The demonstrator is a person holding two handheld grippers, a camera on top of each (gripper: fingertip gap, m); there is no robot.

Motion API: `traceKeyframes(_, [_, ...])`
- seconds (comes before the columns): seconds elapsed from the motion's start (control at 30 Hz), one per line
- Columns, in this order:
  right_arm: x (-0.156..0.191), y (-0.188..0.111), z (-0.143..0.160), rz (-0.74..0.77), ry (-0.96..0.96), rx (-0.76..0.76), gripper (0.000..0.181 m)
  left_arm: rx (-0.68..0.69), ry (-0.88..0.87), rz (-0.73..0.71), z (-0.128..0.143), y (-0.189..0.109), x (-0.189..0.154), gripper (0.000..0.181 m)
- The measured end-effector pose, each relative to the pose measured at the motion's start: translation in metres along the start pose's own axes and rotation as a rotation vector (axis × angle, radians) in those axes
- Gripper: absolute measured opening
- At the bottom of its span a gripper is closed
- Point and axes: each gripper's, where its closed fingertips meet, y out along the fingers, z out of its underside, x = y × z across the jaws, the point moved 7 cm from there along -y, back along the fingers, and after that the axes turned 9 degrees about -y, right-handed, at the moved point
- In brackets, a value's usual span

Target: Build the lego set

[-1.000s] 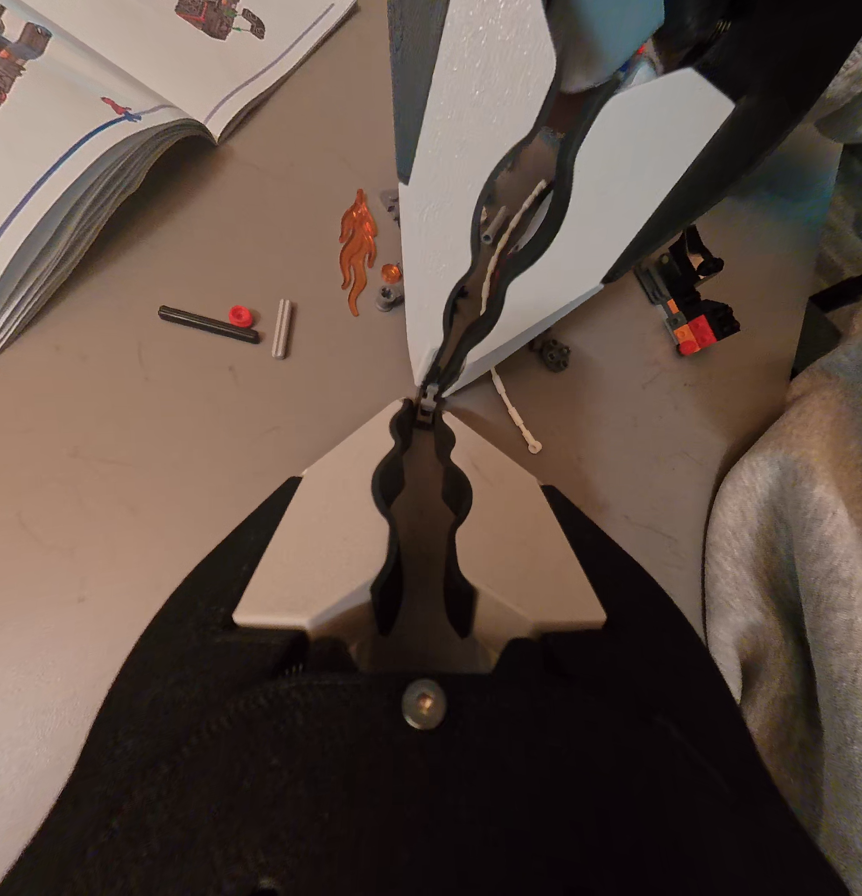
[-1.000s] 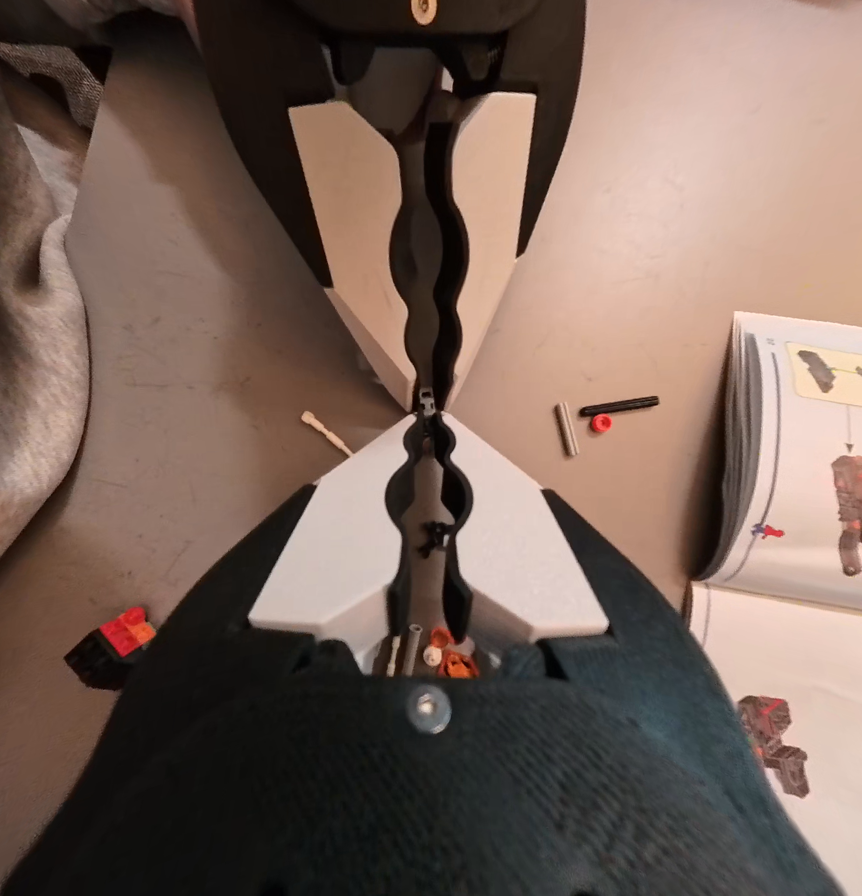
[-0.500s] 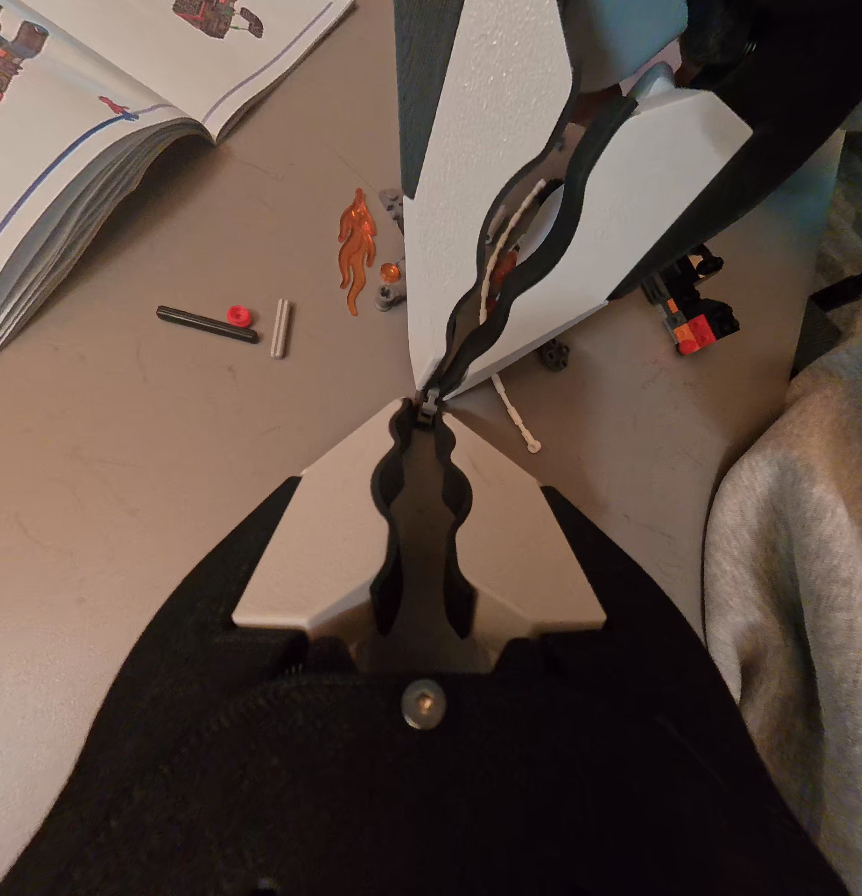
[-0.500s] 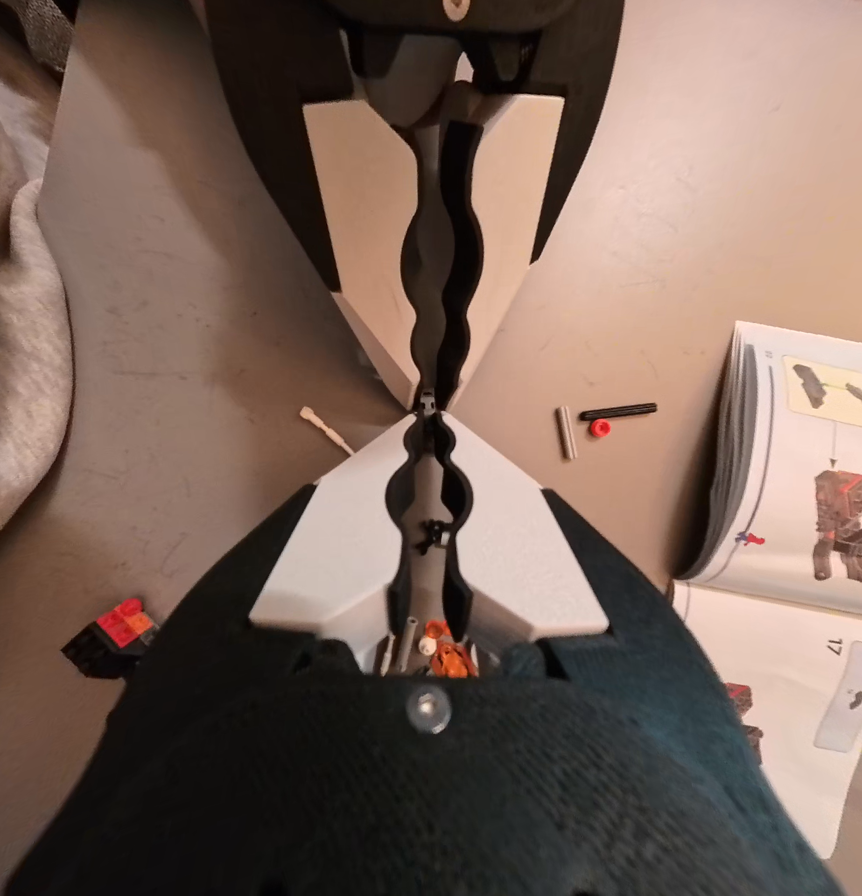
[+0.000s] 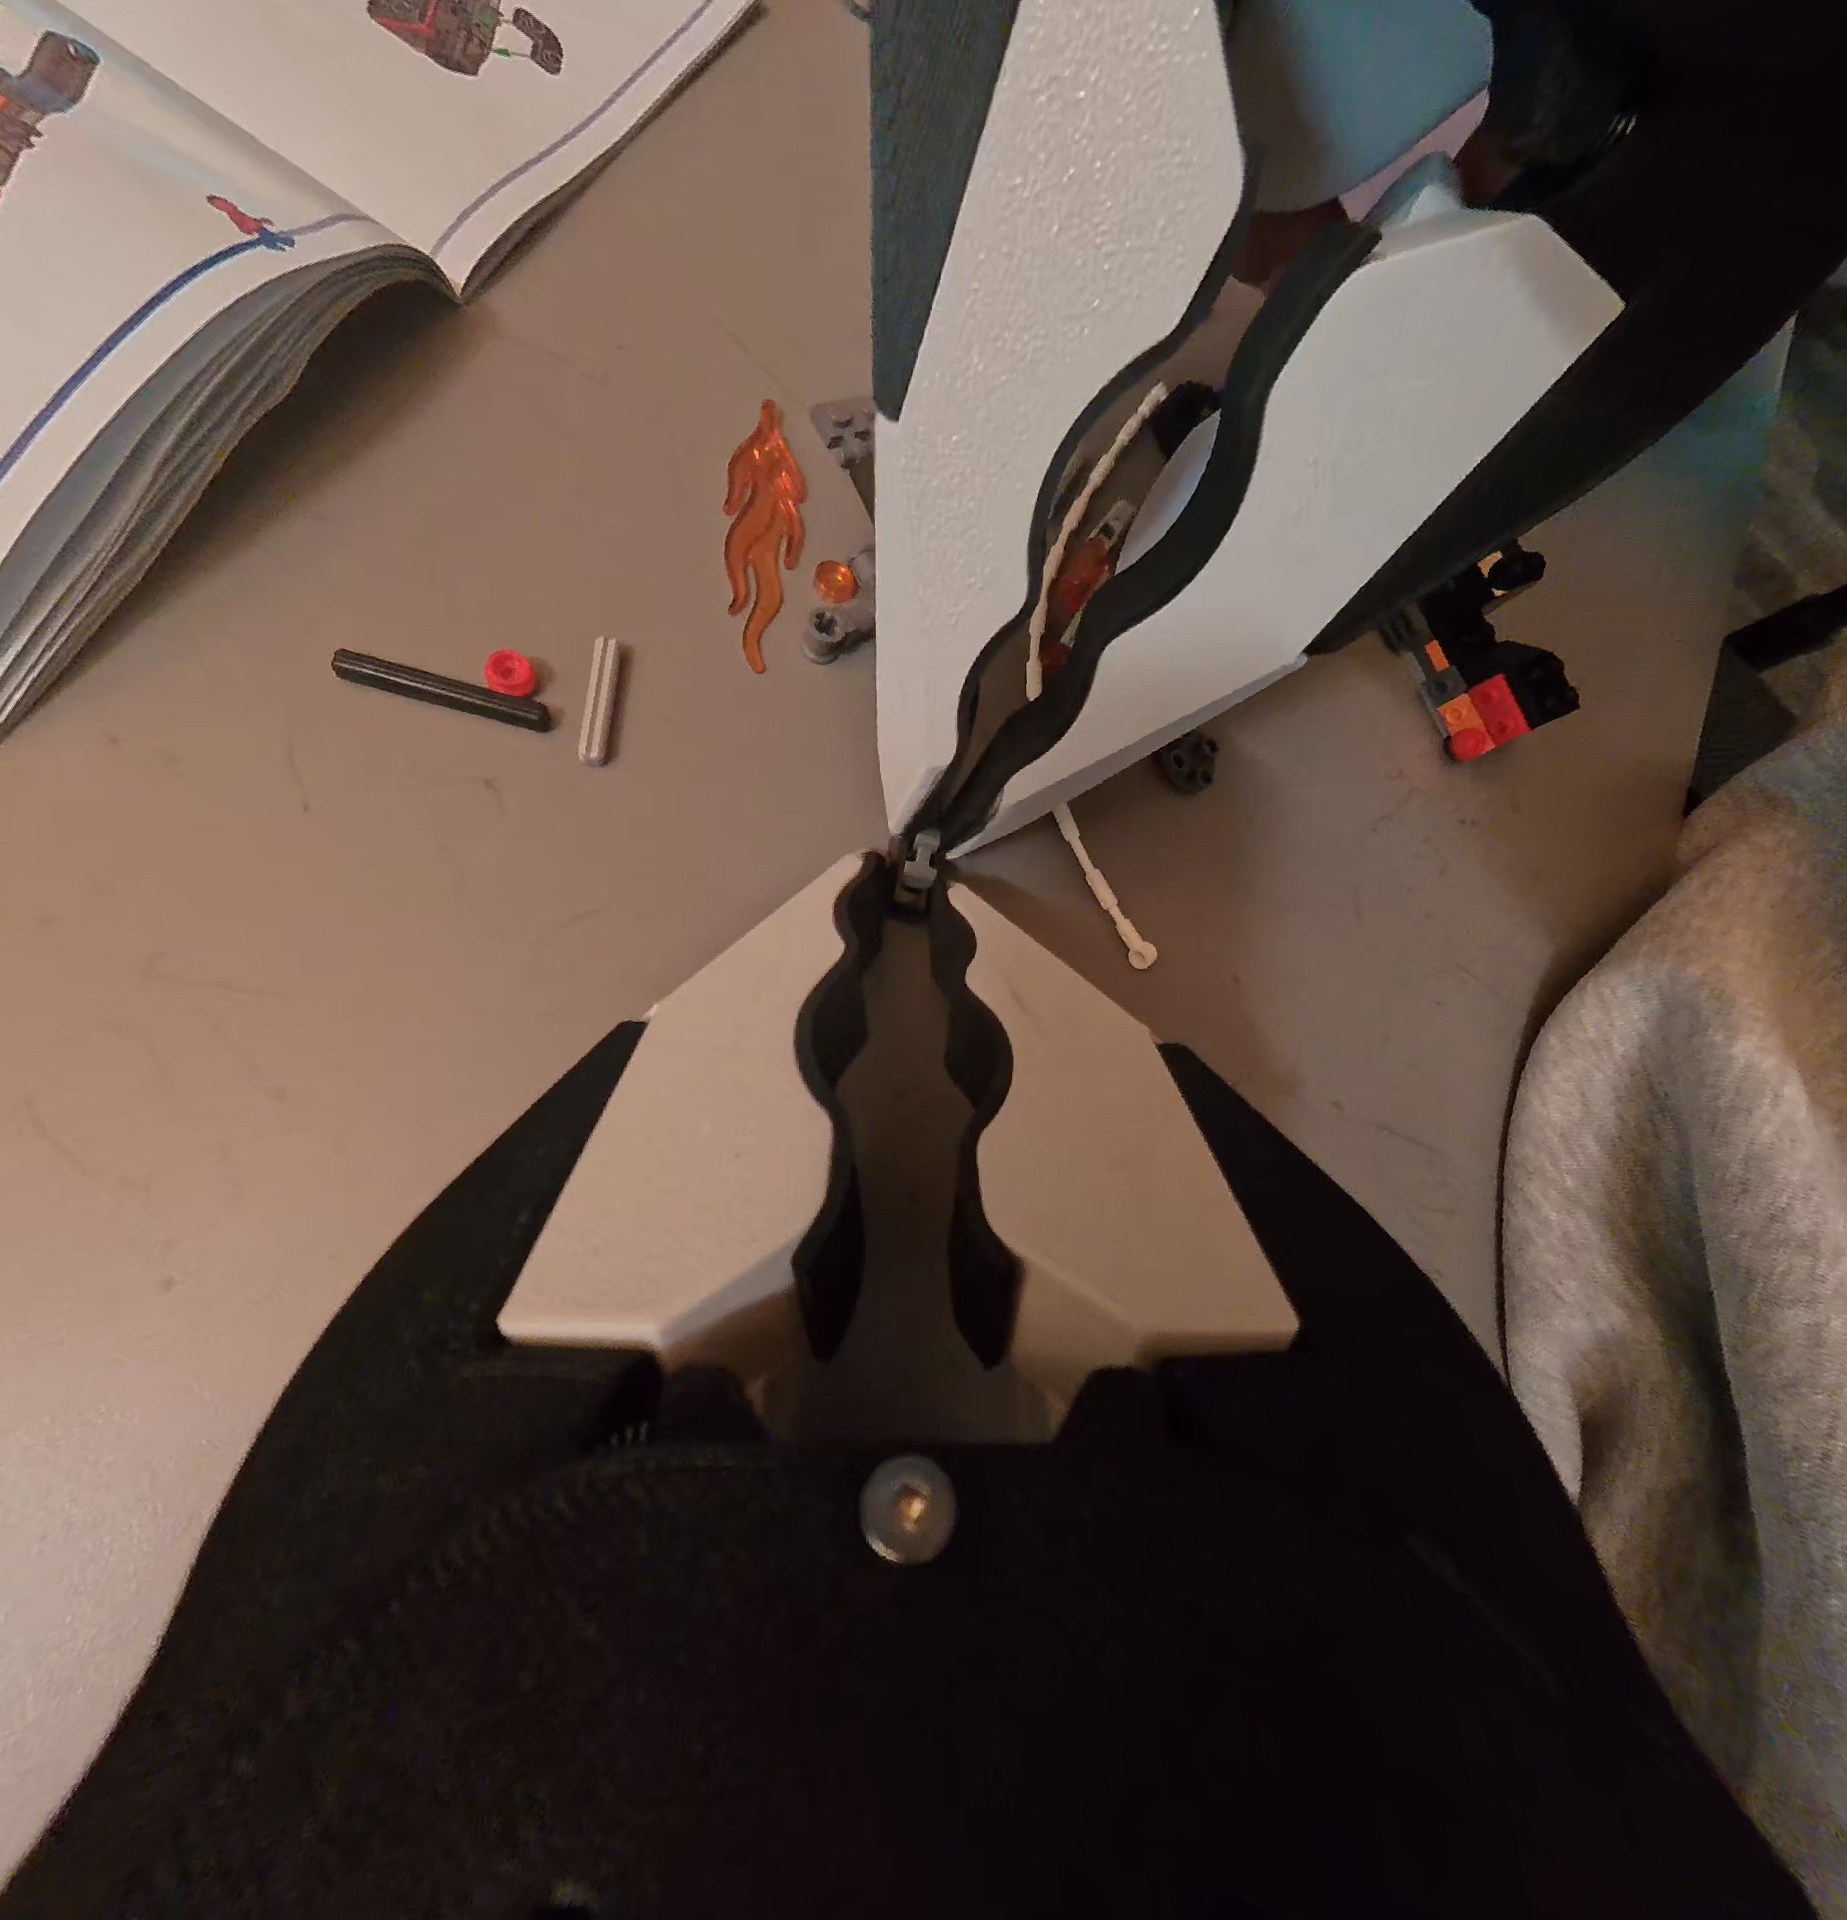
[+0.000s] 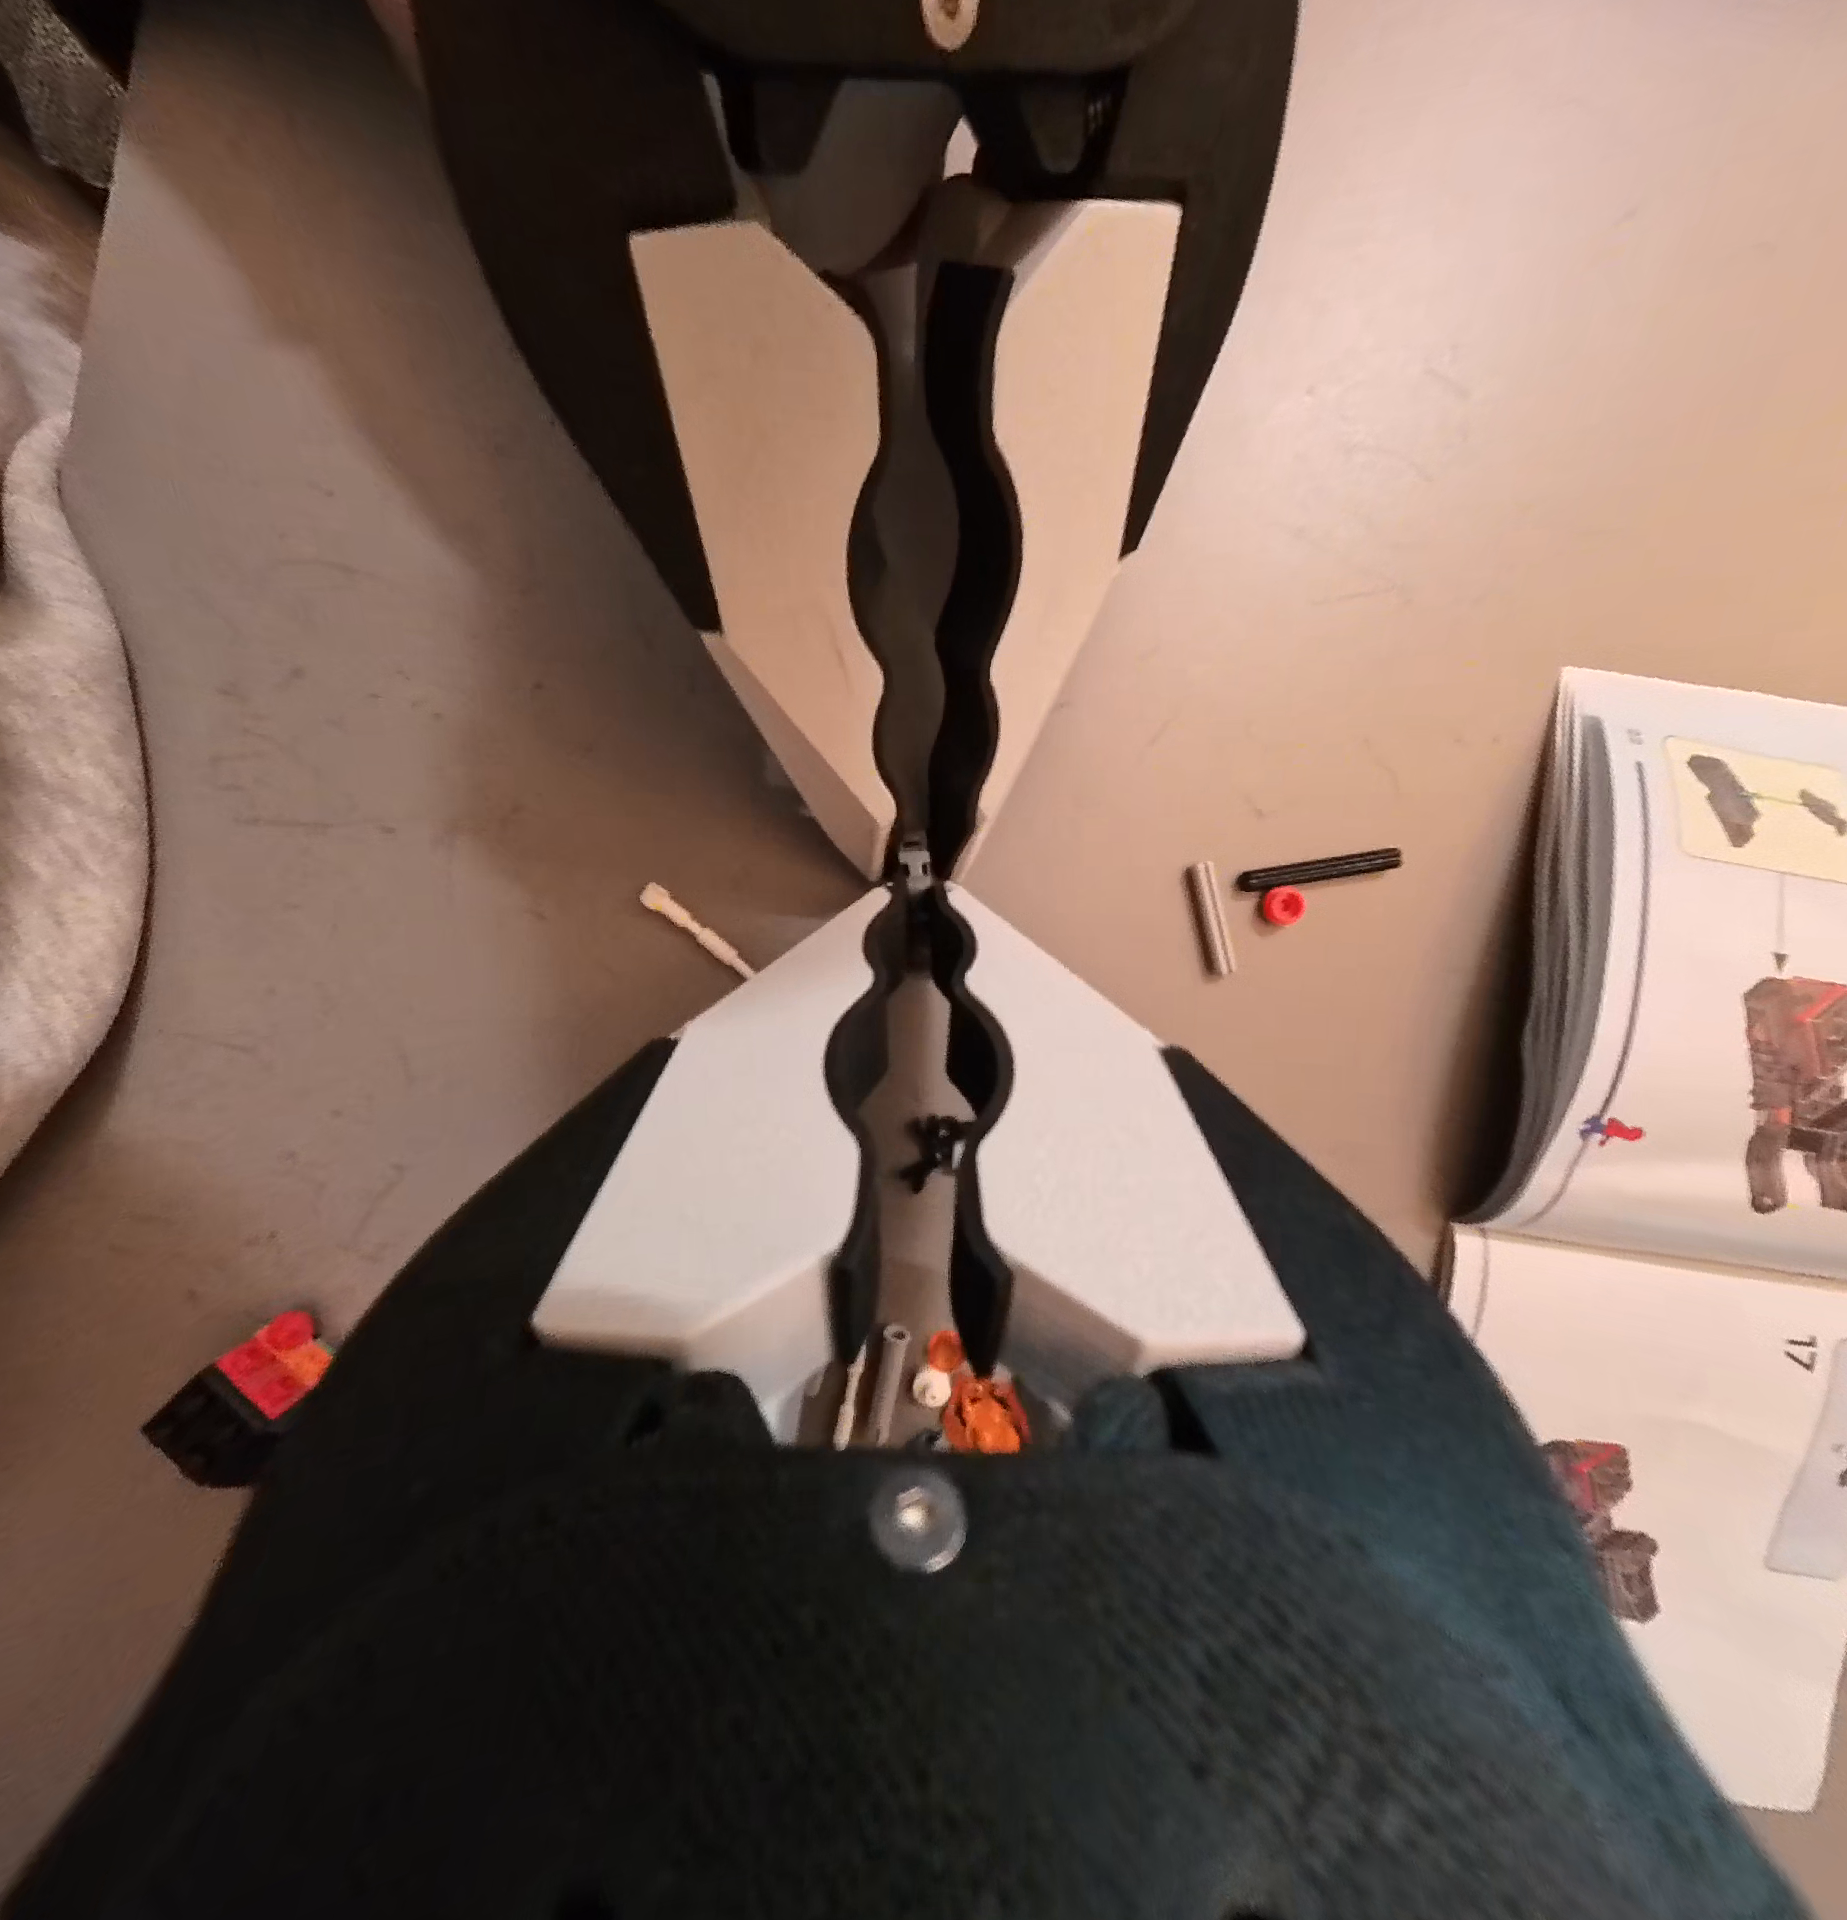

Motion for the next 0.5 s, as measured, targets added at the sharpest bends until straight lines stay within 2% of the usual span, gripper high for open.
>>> traceKeyframes(0.03, [0.0001,-0.0003,0.0006,0.008,0.0,-0.008,0.003,-0.001,0.0,-0.001,-0.0001,-0.0001,0.0001,0.007])
traceKeyframes(0.27, [0.0017,0.0004,0.005,-0.014,0.028,-0.049,0.015,-0.002,0.0,-0.002,-0.0002,0.0,0.0,0.007])
traceKeyframes(0.5, [-0.0028,-0.0063,0.0055,-0.011,0.057,-0.086,0.012,-0.002,0.001,-0.002,-0.0003,0.0,-0.0001,0.007])
